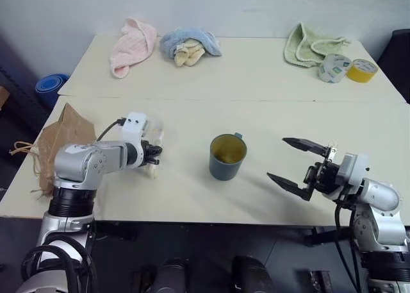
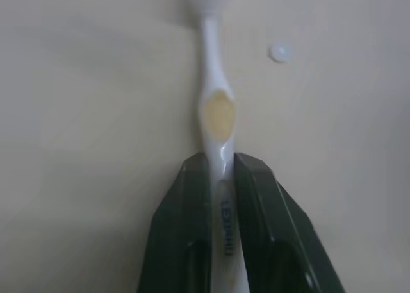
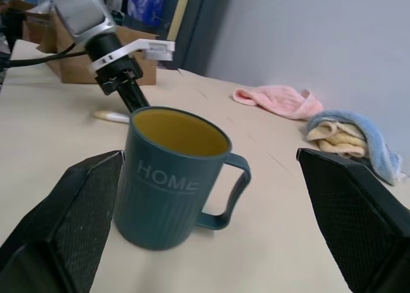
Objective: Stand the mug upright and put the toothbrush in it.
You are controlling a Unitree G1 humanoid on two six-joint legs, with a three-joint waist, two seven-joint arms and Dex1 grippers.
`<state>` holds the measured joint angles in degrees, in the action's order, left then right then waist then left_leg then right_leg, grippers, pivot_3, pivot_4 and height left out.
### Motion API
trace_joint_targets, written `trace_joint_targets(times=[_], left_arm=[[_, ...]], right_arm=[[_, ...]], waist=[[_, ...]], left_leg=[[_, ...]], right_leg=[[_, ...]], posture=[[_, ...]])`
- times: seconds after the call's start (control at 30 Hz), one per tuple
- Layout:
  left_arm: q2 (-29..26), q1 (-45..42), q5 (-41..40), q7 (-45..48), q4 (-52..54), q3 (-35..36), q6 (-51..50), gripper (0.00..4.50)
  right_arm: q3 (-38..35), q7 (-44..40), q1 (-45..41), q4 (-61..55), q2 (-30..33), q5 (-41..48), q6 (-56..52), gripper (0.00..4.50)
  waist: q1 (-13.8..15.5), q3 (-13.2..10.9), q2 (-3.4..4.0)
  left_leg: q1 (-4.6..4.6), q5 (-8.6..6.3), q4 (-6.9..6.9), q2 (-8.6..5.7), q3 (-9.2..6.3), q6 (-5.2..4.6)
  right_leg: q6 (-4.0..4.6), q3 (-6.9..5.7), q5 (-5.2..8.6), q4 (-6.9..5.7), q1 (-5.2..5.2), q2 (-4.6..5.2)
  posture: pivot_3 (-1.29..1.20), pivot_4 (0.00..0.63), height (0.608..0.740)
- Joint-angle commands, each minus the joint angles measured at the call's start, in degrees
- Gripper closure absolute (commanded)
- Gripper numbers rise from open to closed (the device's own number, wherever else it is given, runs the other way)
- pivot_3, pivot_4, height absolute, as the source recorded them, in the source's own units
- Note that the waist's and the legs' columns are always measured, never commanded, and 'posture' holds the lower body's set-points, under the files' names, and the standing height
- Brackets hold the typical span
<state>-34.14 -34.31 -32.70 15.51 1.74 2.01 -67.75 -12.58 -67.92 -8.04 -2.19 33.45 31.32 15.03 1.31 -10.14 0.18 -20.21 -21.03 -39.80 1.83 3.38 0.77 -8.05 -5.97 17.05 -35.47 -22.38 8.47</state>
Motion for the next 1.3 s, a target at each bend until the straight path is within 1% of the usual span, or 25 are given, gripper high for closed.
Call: trace_joint_targets(times=[0.03,0.07,0.13,0.17,0.2,0.23,0.27,0.33,0.4,0.47,0.53,0.63,0.7,0.77,0.83,0.93,1.0,1.03,1.07,1.13,1.23,1.3], left_arm=[[0.6,2.9,-2.0,9.8,0.9,6.7,14.0,4.35],[0.8,3.4,-1.8,11.7,0.7,8.2,18.0,4.35],[3.2,4.6,-3.0,18.4,2.8,12.5,30.8,4.35],[4.7,4.7,-4.8,20.8,4.4,14.1,34.1,4.35],[7.0,4.0,-8.9,22.2,5.8,16.2,34.6,4.35],[8.7,3.4,-12.0,23.6,6.9,16.8,34.6,4.35],[10.1,2.9,-13.4,25.1,8.1,16.2,35.1,4.35],[11.0,2.6,-10.7,29.7,10.5,10.5,38.2,4.35],[15.4,0.2,-9.4,31.8,9.9,5.5,41.3,4.35],[19.9,-2.1,-8.8,31.8,7.3,3.3,44.0,4.35],[22.5,-2.8,-6.5,33.0,4.6,1.1,47.2,4.35],[24.1,-2.5,-3.3,35.9,1.0,-2.1,51.2,4.35],[25.2,-1.9,0.0,36.7,-2.2,-4.1,55.3,4.35],[26.2,-1.3,1.6,36.6,-4.1,-5.0,57.1,4.35],[26.8,-1.0,2.5,36.4,-5.1,-5.2,58.6,3.61],[27.1,-0.2,2.5,36.1,-4.4,-5.4,58.4,2.77],[26.9,0.6,1.6,36.2,-2.8,-5.4,57.3,2.08],[26.0,1.3,1.4,35.9,-1.3,-5.1,56.3,1.85],[24.9,2.3,0.6,35.7,0.4,-4.3,55.1,1.46],[21.5,4.8,-1.3,36.4,3.7,-2.3,52.1,0.88],[15.0,10.4,-0.2,36.6,6.6,1.1,51.9,0.02],[10.6,14.6,3.2,36.4,7.8,2.8,54.2,0.02]], right_arm=[[-4.1,0.2,1.1,-1.7,2.5,2.1,-0.4,0.0],[-4.5,0.1,1.5,-1.9,2.8,2.2,-0.6,0.0],[-6.5,0.3,3.1,-2.3,4.0,2.4,-0.5,0.0],[-7.6,0.6,3.9,-2.3,4.5,2.6,-0.7,0.0],[-8.8,0.5,4.9,-2.1,5.1,2.8,-0.6,0.0],[-9.7,0.5,5.7,-2.0,5.5,2.9,-0.6,0.0],[-10.3,0.4,6.4,-2.0,5.8,3.0,-0.6,0.0],[-11.0,0.8,7.0,-2.2,5.9,2.8,-0.6,0.0],[-11.3,2.1,7.4,-2.9,5.3,2.1,0.1,0.0],[-10.9,4.2,7.9,-4.6,4.1,1.8,-0.1,0.0],[-10.2,6.0,8.5,-6.8,3.4,1.5,-0.6,0.0],[-9.6,7.7,9.4,-9.0,3.0,1.1,-1.1,0.0],[-9.9,8.6,10.1,-9.5,2.7,0.8,-0.9,0.0],[-10.3,9.1,10.6,-9.2,2.5,0.5,-0.2,0.0],[-10.5,8.9,11.1,-8.3,2.2,0.4,0.7,0.0],[-10.7,7.2,11.3,-4.8,1.8,0.3,3.3,0.0],[-10.5,6.1,11.1,-2.2,1.6,0.3,5.0,0.0],[-10.4,5.2,10.8,-0.6,1.6,0.4,6.0,0.0],[-10.2,4.2,10.3,1.1,1.7,0.6,6.9,0.0],[-9.8,2.3,9.5,3.9,1.8,1.0,8.1,0.0],[-8.9,-0.3,7.9,7.3,2.2,1.0,9.1,0.0],[-8.3,-1.9,6.4,9.4,2.6,0.8,9.5,0.0]], waist=[[0.0,0.0,-0.02],[0.1,0.0,-0.05],[0.2,-0.1,-0.2],[0.3,-0.1,-0.22],[0.3,-0.1,-0.22],[0.3,-0.1,-0.23],[0.3,-0.1,-0.24],[0.2,-0.2,-0.25],[0.3,-0.1,-0.24],[0.3,-0.2,-0.27],[0.3,-0.2,-0.28],[-0.1,-0.1,-0.25],[0.0,-0.2,-0.25],[0.1,-0.2,-0.26],[0.3,-0.2,-0.28],[0.4,-0.2,-0.28],[0.3,-0.2,-0.28],[0.2,-0.2,-0.28],[0.2,-0.2,-0.27],[-0.1,-0.2,-0.27],[-0.8,-0.1,-0.23],[-1.0,-0.2,-0.22]], left_leg=[[-0.06,0.0,0.0,0.02,0.01,0.0],[-0.11,0.0,-0.01,0.02,0.0,0.0],[-0.14,0.0,-0.01,0.02,-0.01,0.0],[-0.2,0.0,-0.01,0.03,-0.03,0.0],[-0.24,-0.01,-0.01,0.03,-0.03,-0.01],[-0.31,-0.01,-0.02,0.02,-0.02,-0.03],[-0.36,-0.02,-0.02,0.0,-0.01,-0.06],[-0.35,-0.05,-0.11,-0.01,0.0,-0.11],[-0.32,-0.05,-0.11,-0.02,0.04,-0.12],[-0.3,-0.03,-0.13,-0.04,0.08,-0.15],[-0.31,-0.02,-0.15,-0.03,0.1,-0.16],[-0.25,-0.02,-0.03,-0.03,0.16,-0.17],[-0.2,-0.02,0.05,-0.02,0.22,-0.17],[-0.21,-0.01,0.05,-0.02,0.22,-0.18],[-0.24,-0.02,0.03,-0.03,0.23,-0.2],[-0.31,-0.02,-0.04,-0.03,0.21,-0.25],[-0.3,-0.02,-0.04,-0.03,0.21,-0.26],[-0.3,-0.02,-0.04,-0.03,0.21,-0.26],[-0.3,-0.02,-0.03,-0.03,0.21,-0.26],[-0.29,-0.02,-0.01,-0.02,0.21,-0.26],[-0.16,-0.02,0.09,0.03,0.22,-0.25],[-0.12,-0.02,0.14,0.04,0.21,-0.24]], right_leg=[[0.0,-0.01,0.0,0.0,-0.06,0.0],[0.0,-0.02,0.0,0.01,-0.09,0.0],[0.0,-0.06,0.0,0.05,-0.1,-0.01],[0.0,-0.1,0.0,0.15,-0.1,-0.01],[0.0,-0.11,0.0,0.26,-0.09,-0.01],[0.0,-0.12,0.0,0.41,-0.07,0.0],[0.0,-0.12,0.0,0.49,-0.06,0.0],[-0.11,-0.13,-0.06,0.49,0.0,0.02],[-0.11,-0.11,-0.06,0.5,0.02,0.02],[-0.11,-0.09,-0.06,0.51,0.04,0.02],[-0.11,-0.07,-0.06,0.52,0.04,0.02],[-0.11,-0.06,-0.06,0.52,-0.01,0.0],[-0.11,-0.06,-0.06,0.52,-0.03,0.0],[-0.11,-0.06,-0.06,0.55,-0.03,0.01],[-0.11,-0.06,-0.06,0.61,-0.02,0.01],[-0.12,-0.07,-0.07,0.68,-0.01,0.01],[-0.13,-0.07,-0.07,0.7,0.02,0.01],[-0.13,-0.07,-0.07,0.69,0.02,0.01],[-0.13,-0.07,-0.07,0.69,0.01,0.01],[-0.13,-0.07,-0.07,0.67,0.0,0.01],[-0.13,-0.05,-0.07,0.57,-0.01,0.0],[-0.13,-0.05,-0.07,0.52,-0.01,0.0]], posture=[[0.0,0.15,0.74],[0.0,0.15,0.74],[0.0,0.15,0.74],[0.0,0.15,0.74],[0.0,0.15,0.74],[0.0,0.15,0.74],[0.0,0.15,0.74],[0.0,0.15,0.74],[0.0,0.15,0.74],[0.0,0.15,0.74],[0.0,0.15,0.74],[0.0,0.15,0.74],[0.0,0.15,0.74],[0.0,0.15,0.74],[0.0,0.15,0.74],[0.0,0.15,0.74],[0.0,0.15,0.74],[0.0,0.15,0.74],[0.0,0.15,0.74],[0.0,0.15,0.74],[0.0,0.15,0.74],[0.0,0.15,0.74]])
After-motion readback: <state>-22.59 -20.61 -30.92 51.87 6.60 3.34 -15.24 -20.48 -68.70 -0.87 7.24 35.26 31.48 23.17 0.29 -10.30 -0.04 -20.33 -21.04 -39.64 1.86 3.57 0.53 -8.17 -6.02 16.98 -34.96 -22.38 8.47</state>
